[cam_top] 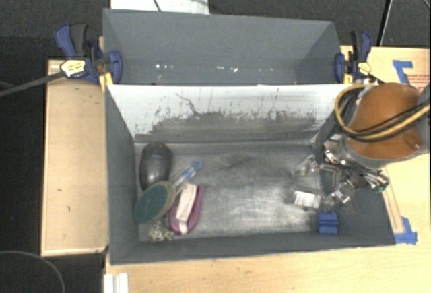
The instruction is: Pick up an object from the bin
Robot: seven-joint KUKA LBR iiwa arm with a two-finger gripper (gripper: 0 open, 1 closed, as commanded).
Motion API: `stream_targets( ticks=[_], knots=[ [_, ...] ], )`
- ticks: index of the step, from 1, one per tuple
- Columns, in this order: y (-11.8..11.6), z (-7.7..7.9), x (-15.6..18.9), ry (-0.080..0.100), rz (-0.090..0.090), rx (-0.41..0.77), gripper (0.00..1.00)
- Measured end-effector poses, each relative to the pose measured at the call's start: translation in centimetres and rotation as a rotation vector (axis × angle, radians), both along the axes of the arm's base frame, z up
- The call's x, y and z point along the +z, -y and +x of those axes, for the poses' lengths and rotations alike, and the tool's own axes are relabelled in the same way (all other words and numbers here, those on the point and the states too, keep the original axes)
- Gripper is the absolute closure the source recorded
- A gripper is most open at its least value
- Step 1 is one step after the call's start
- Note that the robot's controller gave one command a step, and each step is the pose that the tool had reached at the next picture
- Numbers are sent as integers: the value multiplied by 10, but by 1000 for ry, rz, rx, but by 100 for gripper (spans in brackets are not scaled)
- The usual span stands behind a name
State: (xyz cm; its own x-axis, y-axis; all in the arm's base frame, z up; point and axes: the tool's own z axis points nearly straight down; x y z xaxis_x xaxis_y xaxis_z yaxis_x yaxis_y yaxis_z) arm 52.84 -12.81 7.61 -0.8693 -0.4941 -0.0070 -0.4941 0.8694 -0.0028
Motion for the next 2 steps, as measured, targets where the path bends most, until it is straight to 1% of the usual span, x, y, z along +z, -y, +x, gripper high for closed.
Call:
stream_targets(
  ticks=[1,2],
  knots=[
    [-7,-26,10,55,-12,213,0],
    [-6,-32,7,31,-9,209,100]
  ],
)
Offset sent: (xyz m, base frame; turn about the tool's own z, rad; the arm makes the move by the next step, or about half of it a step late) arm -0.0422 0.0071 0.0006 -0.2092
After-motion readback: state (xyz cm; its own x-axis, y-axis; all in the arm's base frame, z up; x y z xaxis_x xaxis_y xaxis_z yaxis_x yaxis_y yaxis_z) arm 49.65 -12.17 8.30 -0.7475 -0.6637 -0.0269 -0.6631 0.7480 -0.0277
